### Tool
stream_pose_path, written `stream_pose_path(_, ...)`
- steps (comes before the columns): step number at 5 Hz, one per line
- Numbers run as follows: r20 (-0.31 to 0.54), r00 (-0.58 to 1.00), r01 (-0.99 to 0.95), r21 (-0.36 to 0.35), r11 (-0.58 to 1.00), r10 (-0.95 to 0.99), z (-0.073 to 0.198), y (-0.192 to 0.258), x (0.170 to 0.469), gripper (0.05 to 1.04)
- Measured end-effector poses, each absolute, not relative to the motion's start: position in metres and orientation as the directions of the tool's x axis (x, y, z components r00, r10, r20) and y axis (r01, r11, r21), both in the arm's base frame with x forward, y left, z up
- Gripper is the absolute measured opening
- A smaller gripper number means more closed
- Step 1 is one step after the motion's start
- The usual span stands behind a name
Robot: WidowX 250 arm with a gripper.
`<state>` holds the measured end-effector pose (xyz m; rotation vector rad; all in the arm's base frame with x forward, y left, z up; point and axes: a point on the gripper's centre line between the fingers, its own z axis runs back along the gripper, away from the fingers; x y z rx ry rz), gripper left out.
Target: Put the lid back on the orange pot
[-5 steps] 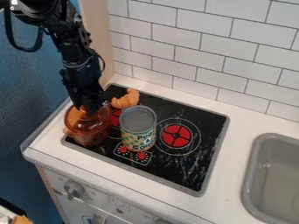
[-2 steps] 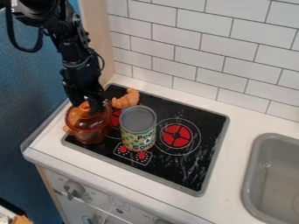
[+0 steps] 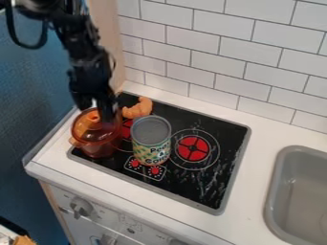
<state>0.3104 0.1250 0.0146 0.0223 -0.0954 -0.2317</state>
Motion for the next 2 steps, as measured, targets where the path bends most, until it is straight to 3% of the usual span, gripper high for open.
stream_pose_path(2,0.076,0.944,0.315,0.073,0.946,-0.32,0.054,0.111,0.328,1.001)
